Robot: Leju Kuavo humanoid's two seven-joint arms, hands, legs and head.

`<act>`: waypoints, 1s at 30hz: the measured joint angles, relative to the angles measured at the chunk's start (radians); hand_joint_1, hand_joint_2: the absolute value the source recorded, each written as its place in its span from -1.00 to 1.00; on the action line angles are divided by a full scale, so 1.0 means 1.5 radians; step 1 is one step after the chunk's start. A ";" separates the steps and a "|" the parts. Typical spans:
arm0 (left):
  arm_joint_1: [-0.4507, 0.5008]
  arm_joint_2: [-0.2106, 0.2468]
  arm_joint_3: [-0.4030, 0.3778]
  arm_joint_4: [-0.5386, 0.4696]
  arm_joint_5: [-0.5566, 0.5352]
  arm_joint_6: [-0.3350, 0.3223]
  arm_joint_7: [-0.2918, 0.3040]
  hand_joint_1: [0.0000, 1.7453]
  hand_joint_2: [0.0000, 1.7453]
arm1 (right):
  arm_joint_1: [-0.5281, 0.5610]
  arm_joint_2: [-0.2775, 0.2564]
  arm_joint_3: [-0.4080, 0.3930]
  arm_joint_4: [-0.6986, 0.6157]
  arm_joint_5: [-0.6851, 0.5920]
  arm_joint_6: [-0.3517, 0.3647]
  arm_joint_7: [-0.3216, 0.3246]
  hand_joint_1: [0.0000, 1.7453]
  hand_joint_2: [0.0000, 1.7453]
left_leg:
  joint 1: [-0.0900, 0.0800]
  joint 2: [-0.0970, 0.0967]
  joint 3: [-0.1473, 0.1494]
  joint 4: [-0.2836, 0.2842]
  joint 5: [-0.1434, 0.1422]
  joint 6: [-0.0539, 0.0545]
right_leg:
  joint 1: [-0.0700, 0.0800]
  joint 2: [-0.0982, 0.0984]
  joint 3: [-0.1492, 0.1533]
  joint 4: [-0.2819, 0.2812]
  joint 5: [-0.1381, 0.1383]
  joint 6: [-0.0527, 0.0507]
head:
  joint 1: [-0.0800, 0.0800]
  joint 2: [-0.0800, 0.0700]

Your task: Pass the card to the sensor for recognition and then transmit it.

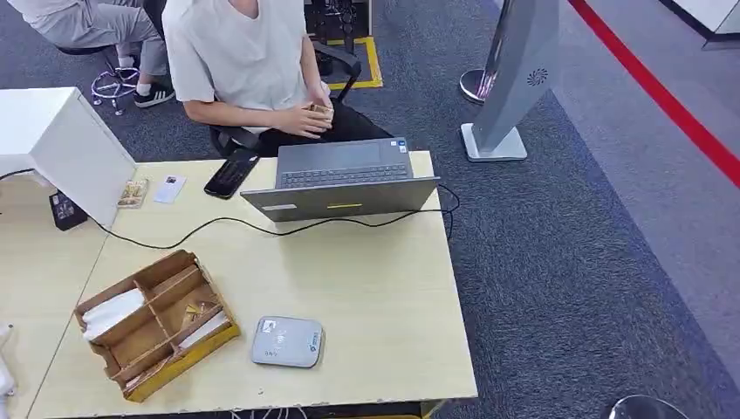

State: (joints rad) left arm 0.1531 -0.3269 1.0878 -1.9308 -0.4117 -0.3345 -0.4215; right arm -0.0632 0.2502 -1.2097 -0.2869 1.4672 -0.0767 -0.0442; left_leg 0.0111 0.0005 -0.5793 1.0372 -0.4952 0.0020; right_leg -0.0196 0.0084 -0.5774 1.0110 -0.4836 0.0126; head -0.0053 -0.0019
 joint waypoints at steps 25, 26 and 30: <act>-0.156 0.114 0.187 1.083 0.372 0.311 0.203 -1.00 1.00 | 0.001 -0.028 0.054 0.004 0.041 0.014 0.015 -1.00 1.00 | -0.001 -0.003 0.002 0.001 0.000 0.001 | -0.002 -0.003 0.003 -0.002 0.000 0.003 | 0.001 0.000; -0.156 0.110 0.176 1.091 0.355 0.294 0.223 -1.00 1.00 | 0.001 -0.029 0.056 0.004 0.041 0.014 0.011 -1.00 1.00 | -0.001 -0.003 0.002 0.001 0.000 0.001 | -0.002 -0.003 0.003 -0.002 0.000 0.003 | 0.001 0.000; -0.150 0.107 0.095 1.103 0.323 0.272 0.241 -1.00 1.00 | 0.008 -0.037 0.090 0.000 0.024 0.015 0.006 -1.00 1.00 | -0.001 -0.003 0.002 0.001 0.000 0.001 | -0.001 -0.003 0.003 -0.002 0.000 0.003 | 0.001 0.000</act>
State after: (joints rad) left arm -0.0721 -0.1663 1.2298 -0.2766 0.0725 0.0740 -0.0603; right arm -0.0515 0.1945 -1.0753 -0.2869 1.5026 -0.0538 -0.0359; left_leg 0.0097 -0.0039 -0.5765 1.0385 -0.4954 0.0032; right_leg -0.0217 0.0043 -0.5732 1.0086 -0.4835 0.0172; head -0.0042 -0.0019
